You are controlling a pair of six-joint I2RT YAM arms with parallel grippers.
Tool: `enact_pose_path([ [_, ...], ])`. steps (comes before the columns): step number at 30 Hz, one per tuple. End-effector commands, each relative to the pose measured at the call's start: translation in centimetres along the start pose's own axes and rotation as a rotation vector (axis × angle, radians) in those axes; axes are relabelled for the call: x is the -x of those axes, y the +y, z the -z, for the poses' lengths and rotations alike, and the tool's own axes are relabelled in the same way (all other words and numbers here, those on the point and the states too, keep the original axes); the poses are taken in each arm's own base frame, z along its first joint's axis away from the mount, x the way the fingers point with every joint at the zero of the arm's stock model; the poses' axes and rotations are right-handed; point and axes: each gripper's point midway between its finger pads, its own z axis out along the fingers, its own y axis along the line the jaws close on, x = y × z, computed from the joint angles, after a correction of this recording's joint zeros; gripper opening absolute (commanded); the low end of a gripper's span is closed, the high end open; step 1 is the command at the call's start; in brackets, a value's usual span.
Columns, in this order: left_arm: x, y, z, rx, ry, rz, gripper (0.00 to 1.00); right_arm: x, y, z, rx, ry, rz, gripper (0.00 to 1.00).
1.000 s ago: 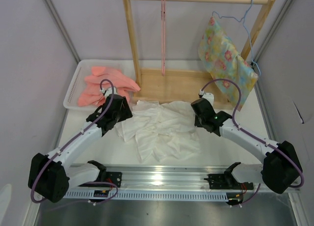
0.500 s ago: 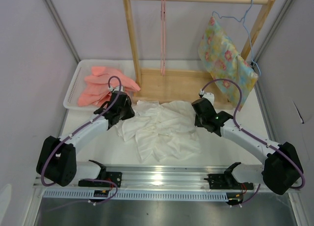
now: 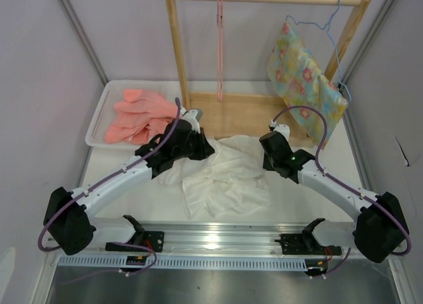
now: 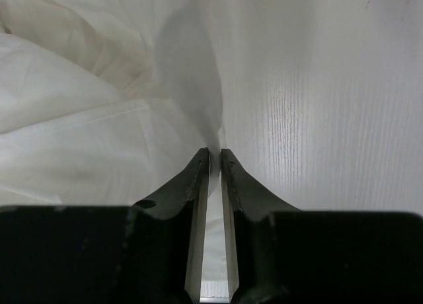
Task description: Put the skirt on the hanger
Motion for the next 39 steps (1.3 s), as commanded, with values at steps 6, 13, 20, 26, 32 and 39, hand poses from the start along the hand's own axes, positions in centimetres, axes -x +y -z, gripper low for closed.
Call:
enact_pose_path([
  [6, -3.7, -12.5, -1.5, -0.254, 0.116, -0.093, 0.0, 2.9, 0.1, 1.8, 0.029, -0.069, -0.048, 0.31],
  [13, -11.0, -17.0, -5.2, -0.331, 0.284, -0.098, 0.0, 4.0, -2.3, 4.5, 0.036, -0.125, -0.142, 0.56],
  [20, -16.0, -18.5, -7.2, -0.412, 0.421, -0.099, 0.0, 5.0, -3.7, 6.1, 0.047, -0.161, -0.198, 0.68],
  [26, -18.6, -20.2, -7.5, -0.487, 0.491, -0.118, 0.0, 5.4, -3.4, 6.1, 0.067, -0.163, -0.205, 0.7],
  [32, -17.9, -18.1, -6.0, -0.438, 0.415, -0.147, 0.44, 5.4, -2.6, 5.5, 0.096, -0.146, -0.2, 0.73],
  [39, -9.0, -14.3, -2.0, -0.296, 0.149, -0.112, 0.56, 5.3, -1.5, 4.9, 0.147, -0.12, -0.204, 0.73],
])
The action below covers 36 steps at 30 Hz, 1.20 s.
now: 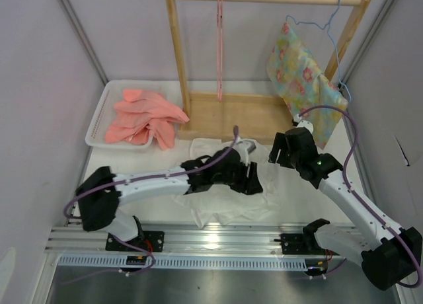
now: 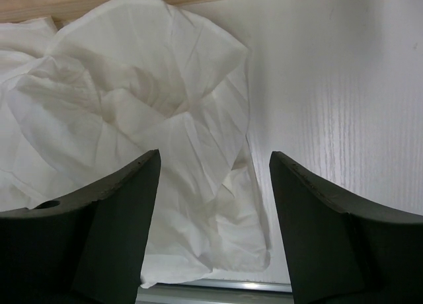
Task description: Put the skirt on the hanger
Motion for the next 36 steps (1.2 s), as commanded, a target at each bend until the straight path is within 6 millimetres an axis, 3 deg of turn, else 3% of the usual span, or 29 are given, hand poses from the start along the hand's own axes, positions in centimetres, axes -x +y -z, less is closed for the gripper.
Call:
enact_pose_path([
  [1, 6.5, 1.1, 6.8, 0.071, -0.265, 0.023, 0.56, 1.9, 2.2, 0.4, 0.088, -0.039, -0.026, 0.73],
  [3, 7.6, 4.8, 9.2, 0.198, -0.345, 0.082, 0.58, 2.1, 3.4, 0.6, 0.123, -0.039, -0.004, 0.73],
  [4, 8.4, 4.9, 11.3, 0.207, -0.398, 0.102, 0.58, 2.2, 3.9, 0.7, 0.13, -0.04, 0.017, 0.73],
  [5, 8.5, 6.5, 12.5, 0.282, -0.428, 0.127, 0.58, 1.5, 5.4, 1.0, 0.163, -0.032, 0.062, 0.73],
  [7, 8.1, 9.4, 14.1, 0.377, -0.455, 0.179, 0.6, 1.1, 7.3, 0.8, 0.172, -0.021, 0.126, 0.73],
  [8, 7.1, 11.7, 15.0, 0.45, -0.456, 0.21, 0.6, 0.0, 9.7, 0.7, 0.207, 0.006, 0.185, 0.75],
  [9, 6.9, 11.8, 15.2, 0.455, -0.454, 0.211, 0.6, -0.4, 10.2, 0.9, 0.215, 0.003, 0.207, 0.75],
  [11, 5.1, 14.3, 15.3, 0.508, -0.425, 0.257, 0.6, -1.5, 12.0, -0.2, 0.194, 0.028, 0.282, 0.8],
  [14, 2.7, 15.7, 14.4, 0.513, -0.391, 0.3, 0.6, -2.1, 13.2, -2.5, 0.162, 0.048, 0.344, 0.83],
  [20, -1.5, 18.6, 11.9, 0.547, -0.308, 0.365, 0.58, -3.8, 15.3, -5.7, 0.163, 0.116, 0.418, 0.78],
  [23, -3.1, 19.6, 10.9, 0.555, -0.273, 0.383, 0.53, -3.4, 14.0, -6.9, 0.085, 0.124, 0.416, 0.52],
  [24, -4.0, 20.3, 10.3, 0.58, -0.24, 0.387, 0.43, -2.8, 13.0, -7.4, 0.061, 0.128, 0.386, 0.32],
  [25, -4.2, 20.5, 10.0, 0.582, -0.232, 0.39, 0.36, -2.4, 12.5, -7.5, 0.052, 0.127, 0.364, 0.23],
  [26, -4.6, 20.8, 9.8, 0.592, -0.22, 0.399, 0.15, -1.9, 11.9, -7.2, 0.05, 0.119, 0.341, 0.19],
  [27, -4.9, 21.0, 9.7, 0.597, -0.212, 0.402, 0.05, -1.4, 11.3, -7.1, 0.041, 0.11, 0.325, 0.13],
  [28, -5.3, 21.3, 9.4, 0.604, -0.195, 0.406, 0.0, -0.7, 10.3, -7.1, 0.018, 0.099, 0.302, 0.12],
  [31, -5.9, 21.8, 9.5, 0.625, -0.186, 0.415, 0.0, 0.3, 7.1, -6.5, -0.047, 0.089, 0.253, 0.08],
  [36, -6.5, 22.2, 9.8, 0.648, -0.176, 0.418, 0.0, -0.4, 2.5, -6.1, -0.123, 0.108, 0.199, 0.08],
])
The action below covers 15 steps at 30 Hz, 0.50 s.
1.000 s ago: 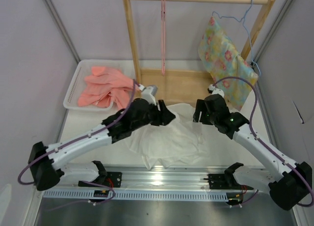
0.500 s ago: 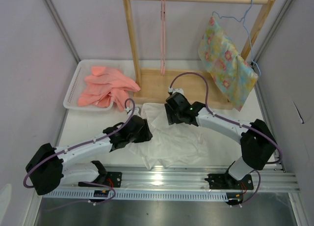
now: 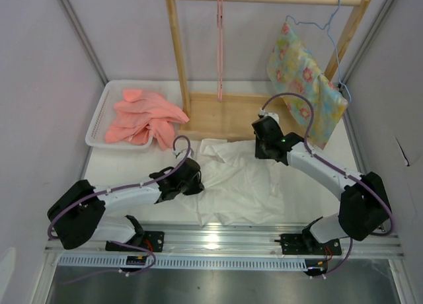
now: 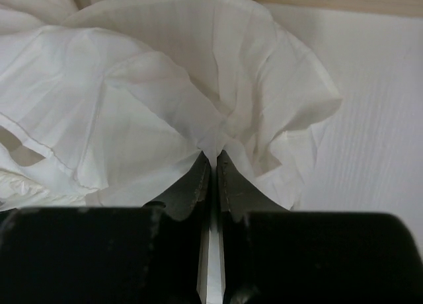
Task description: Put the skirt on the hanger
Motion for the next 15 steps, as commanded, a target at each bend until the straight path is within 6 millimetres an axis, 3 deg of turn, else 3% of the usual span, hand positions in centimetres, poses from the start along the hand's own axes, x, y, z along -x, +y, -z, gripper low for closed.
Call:
enact_pose_path([
  [1, -1.3, 2.4, 0.1, 0.074, 0.031, -0.002, 0.0, -0.7, -4.6, 0.5, -0.116, -0.009, -0.052, 0.08],
  [5, -1.8, 3.6, 0.3, 0.089, 0.038, 0.031, 0.0, -1.9, -6.6, 0.9, -0.148, -0.002, -0.097, 0.05],
  [10, -0.6, 3.5, 1.2, 0.059, 0.005, 0.051, 0.0, -0.2, -5.6, 2.8, -0.065, -0.043, -0.132, 0.03],
  [11, 1.0, 2.1, 1.8, 0.025, -0.031, 0.039, 0.0, 1.2, -5.0, 3.9, -0.032, -0.072, -0.139, 0.02],
  [13, 3.0, 1.5, 3.3, 0.028, -0.09, 0.013, 0.0, 3.2, -4.2, 5.4, 0.02, -0.124, -0.138, 0.01],
  [14, 5.0, 0.4, 4.3, 0.01, -0.136, -0.014, 0.0, 4.5, -3.7, 6.5, 0.048, -0.161, -0.139, 0.01],
  [15, 7.4, -1.2, 5.6, -0.02, -0.188, -0.016, 0.0, 7.3, -3.0, 8.3, 0.087, -0.223, -0.154, 0.02],
])
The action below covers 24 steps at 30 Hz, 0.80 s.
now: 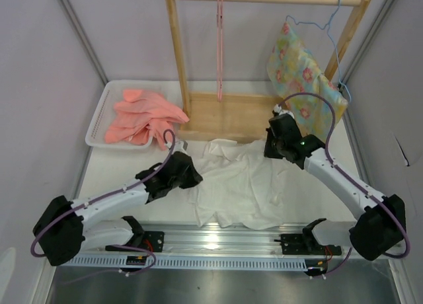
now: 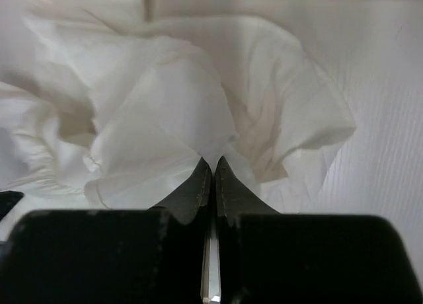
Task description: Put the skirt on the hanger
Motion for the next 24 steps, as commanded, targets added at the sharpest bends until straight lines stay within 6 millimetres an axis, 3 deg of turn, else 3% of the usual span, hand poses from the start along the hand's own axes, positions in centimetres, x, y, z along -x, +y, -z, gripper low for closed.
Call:
enact_pose_path([
  [1, 6.3, 0.0, 2.9, 0.081, -0.142, -0.092, 0.0, 9.1, 1.4, 5.4, 0.046, -0.253, -0.014, 0.02],
  [2, 9.0, -2.1, 4.1, 0.039, -0.191, -0.095, 0.0, 10.1, 1.9, 5.4, 0.044, -0.249, -0.002, 0.01],
  [3, 11.6, -3.7, 5.5, 0.013, -0.233, -0.09, 0.0, 13.7, 3.5, 7.8, 0.087, -0.324, -0.009, 0.0],
  [4, 14.7, -5.1, 6.8, -0.001, -0.291, -0.102, 0.0, 15.1, 4.1, 8.4, 0.099, -0.342, 0.004, 0.0],
  [5, 16.3, -5.7, 7.6, -0.004, -0.321, -0.111, 0.0, 16.5, 4.8, 9.1, 0.115, -0.364, 0.008, 0.0],
  [6, 19.7, -8.2, 10.4, -0.053, -0.399, -0.108, 0.0, 19.0, 5.8, 10.5, 0.139, -0.412, 0.004, 0.0],
  [8, 22.1, -8.5, 11.7, -0.038, -0.446, -0.122, 0.0, 21.2, 6.4, 11.7, 0.144, -0.459, 0.009, 0.0],
  [9, 22.9, -8.7, 12.4, -0.037, -0.46, -0.124, 0.0, 21.8, 6.7, 11.2, 0.139, -0.451, 0.016, 0.0],
  [10, 25.2, -10.5, 15.3, -0.086, -0.532, -0.119, 0.0, 23.7, 7.3, 13.3, 0.167, -0.507, 0.014, 0.0],
  [12, 26.2, -10.9, 17.3, -0.096, -0.572, -0.123, 0.0, 24.6, 7.8, 13.9, 0.178, -0.523, 0.015, 0.0],
  [13, 26.1, -10.8, 17.5, -0.095, -0.571, -0.123, 0.0, 24.8, 7.9, 14.4, 0.186, -0.53, 0.014, 0.0],
  [15, 24.5, -10.0, 17.3, -0.102, -0.538, -0.115, 0.0, 23.7, 7.5, 13.3, 0.167, -0.489, 0.016, 0.0],
  [17, 20.4, -7.0, 13.6, -0.064, -0.418, -0.079, 0.0, 20.2, 6.1, 10.6, 0.129, -0.405, 0.007, 0.0],
  [18, 19.5, -6.7, 13.6, -0.089, -0.415, -0.06, 0.0, 18.6, 5.6, 9.6, 0.119, -0.374, -0.003, 0.0],
  [19, 15.0, -3.0, 9.7, -0.021, -0.299, -0.016, 0.0, 15.0, 4.3, 7.6, 0.102, -0.318, -0.008, 0.0],
  [21, 12.1, -2.8, 8.5, -0.098, -0.235, 0.033, 0.0, 10.7, 3.1, 5.5, 0.1, -0.245, -0.057, 0.0],
  [22, 8.8, -0.9, 6.5, -0.072, -0.155, 0.09, 0.0, 9.3, 2.6, 5.4, 0.112, -0.248, -0.081, 0.0],
  [23, 6.5, 0.4, 5.1, -0.069, -0.11, 0.114, 0.0, 4.4, 1.1, 2.6, 0.077, -0.138, -0.103, 0.01],
  [24, 5.5, 0.6, 4.6, -0.073, -0.096, 0.139, 0.0, 2.5, 0.5, 1.7, 0.069, -0.102, -0.115, 0.01],
])
